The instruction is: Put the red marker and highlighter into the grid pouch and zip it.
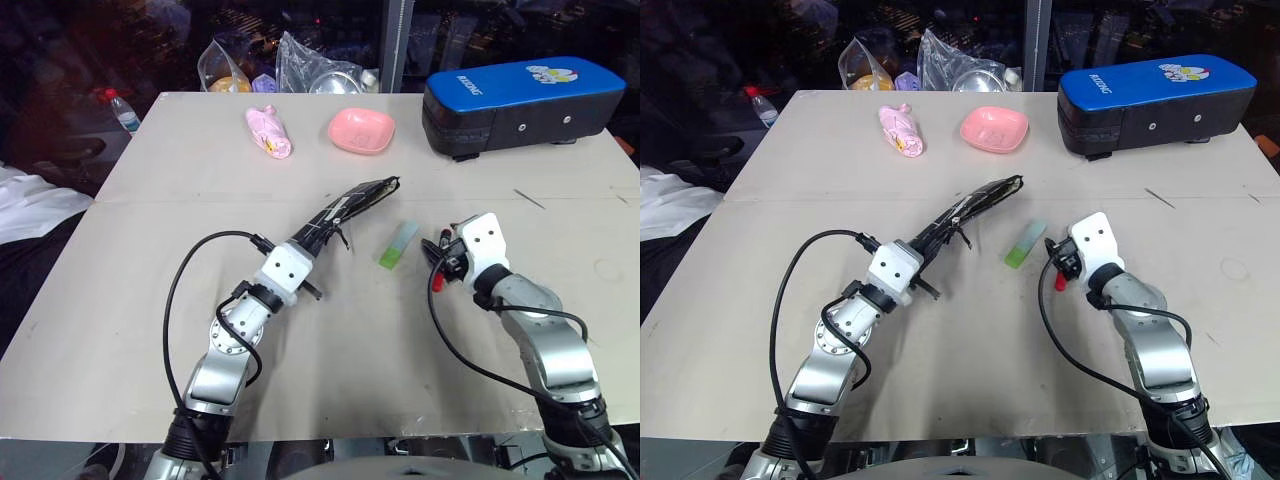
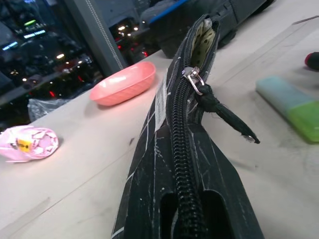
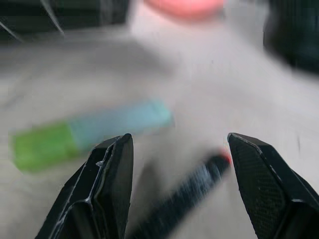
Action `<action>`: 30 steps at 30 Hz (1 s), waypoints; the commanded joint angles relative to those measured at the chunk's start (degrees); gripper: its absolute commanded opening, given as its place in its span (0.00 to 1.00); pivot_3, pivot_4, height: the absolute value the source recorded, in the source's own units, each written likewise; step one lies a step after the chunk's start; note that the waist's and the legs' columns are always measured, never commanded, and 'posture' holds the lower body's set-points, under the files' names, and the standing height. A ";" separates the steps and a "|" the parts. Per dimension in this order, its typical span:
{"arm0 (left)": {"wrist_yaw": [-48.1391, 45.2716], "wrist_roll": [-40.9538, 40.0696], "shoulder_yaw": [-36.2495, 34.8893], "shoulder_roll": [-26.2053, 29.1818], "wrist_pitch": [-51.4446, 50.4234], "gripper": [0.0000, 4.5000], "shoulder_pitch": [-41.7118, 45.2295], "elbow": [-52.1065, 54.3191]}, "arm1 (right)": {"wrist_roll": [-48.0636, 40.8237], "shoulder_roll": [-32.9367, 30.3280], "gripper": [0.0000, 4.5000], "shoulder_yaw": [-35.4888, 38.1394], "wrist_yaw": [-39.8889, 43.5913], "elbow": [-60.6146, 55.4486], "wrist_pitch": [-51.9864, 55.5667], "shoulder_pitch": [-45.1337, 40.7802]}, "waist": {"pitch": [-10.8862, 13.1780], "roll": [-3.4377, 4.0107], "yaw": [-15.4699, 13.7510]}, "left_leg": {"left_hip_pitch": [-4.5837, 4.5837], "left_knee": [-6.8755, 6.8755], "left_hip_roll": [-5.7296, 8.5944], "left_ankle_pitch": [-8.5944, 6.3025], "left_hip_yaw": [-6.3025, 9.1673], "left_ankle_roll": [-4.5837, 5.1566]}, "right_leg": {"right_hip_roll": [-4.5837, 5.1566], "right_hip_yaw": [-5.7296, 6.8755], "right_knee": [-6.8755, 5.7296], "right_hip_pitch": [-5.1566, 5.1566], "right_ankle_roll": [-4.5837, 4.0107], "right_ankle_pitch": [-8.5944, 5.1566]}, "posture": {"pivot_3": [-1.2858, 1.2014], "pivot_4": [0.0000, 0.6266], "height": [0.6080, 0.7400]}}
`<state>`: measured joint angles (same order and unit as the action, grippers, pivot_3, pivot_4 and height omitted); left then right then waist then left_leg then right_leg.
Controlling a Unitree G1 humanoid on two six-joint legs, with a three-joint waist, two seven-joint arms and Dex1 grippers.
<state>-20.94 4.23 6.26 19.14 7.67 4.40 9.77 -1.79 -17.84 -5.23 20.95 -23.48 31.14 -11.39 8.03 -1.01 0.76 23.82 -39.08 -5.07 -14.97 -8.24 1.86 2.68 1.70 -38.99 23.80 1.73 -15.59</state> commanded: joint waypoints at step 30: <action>-4.40 2.72 2.36 3.11 0.99 0.00 1.58 4.10 | 18.25 -2.64 0.01 -18.67 10.09 27.83 -35.12 -21.64 | 0.01 0.01 -0.02 | 0.00 -0.05 -0.01 0.01 0.03 -0.01 | 0.01 0.07 0.04 -0.07 -0.01 0.00 | 0.52 0.24 0.83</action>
<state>-24.72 6.12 7.59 21.66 6.70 4.94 10.91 14.29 -19.95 -22.36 30.04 3.48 0.76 -30.01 8.04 -1.00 0.74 23.82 -39.13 -5.08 -14.97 -8.22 1.85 2.68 1.77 -38.96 23.72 1.72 -15.59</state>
